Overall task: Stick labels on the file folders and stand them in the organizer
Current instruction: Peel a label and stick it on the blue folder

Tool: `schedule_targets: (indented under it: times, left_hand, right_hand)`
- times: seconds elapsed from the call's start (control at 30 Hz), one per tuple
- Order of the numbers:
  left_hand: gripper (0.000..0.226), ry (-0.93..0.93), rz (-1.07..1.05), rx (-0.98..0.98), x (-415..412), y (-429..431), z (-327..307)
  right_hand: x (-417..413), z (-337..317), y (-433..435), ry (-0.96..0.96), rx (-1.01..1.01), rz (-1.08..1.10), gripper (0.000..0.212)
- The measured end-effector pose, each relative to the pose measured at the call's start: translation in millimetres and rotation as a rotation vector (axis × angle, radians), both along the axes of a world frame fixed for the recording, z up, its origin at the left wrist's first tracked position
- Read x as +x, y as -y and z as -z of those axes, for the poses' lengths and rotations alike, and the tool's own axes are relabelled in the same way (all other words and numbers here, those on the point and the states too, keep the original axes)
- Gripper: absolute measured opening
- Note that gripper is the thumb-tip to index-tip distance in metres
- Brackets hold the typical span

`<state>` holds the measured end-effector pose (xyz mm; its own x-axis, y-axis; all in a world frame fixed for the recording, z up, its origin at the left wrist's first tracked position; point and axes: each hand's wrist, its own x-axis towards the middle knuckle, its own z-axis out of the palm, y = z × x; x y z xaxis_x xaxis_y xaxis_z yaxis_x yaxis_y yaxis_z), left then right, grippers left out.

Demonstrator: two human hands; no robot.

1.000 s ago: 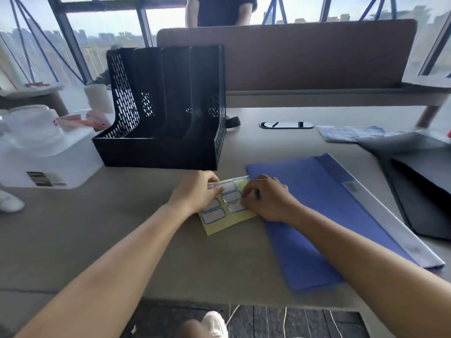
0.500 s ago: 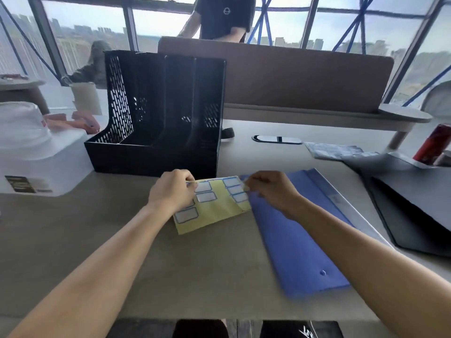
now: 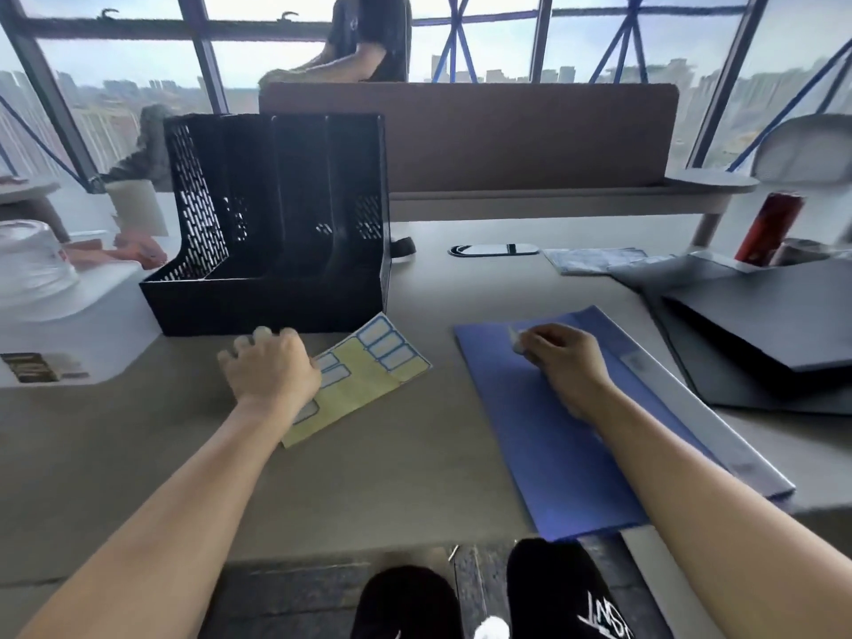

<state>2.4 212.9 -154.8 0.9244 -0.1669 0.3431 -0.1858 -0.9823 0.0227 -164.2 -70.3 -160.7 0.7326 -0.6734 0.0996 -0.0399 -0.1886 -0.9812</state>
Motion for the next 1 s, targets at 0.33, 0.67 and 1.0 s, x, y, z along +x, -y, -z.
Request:
schedule_targets:
  times: [0.33,0.67,1.0]
  left_hand:
    - [0.04,-0.574,0.494,-0.65,-56,152,-26]
    - [0.014,-0.553,0.53,-1.014,-23,181,5]
    - [0.056,-0.413,0.575,-0.485,-19,185,10]
  right_hand:
    - [44,-49,23,-0.121,-0.119,-0.266,0.014]
    - [83,-4,58,-0.149,-0.259,-0.322,0.021]
    - [98,2,61,-0.12,-0.404,-0.252,0.023]
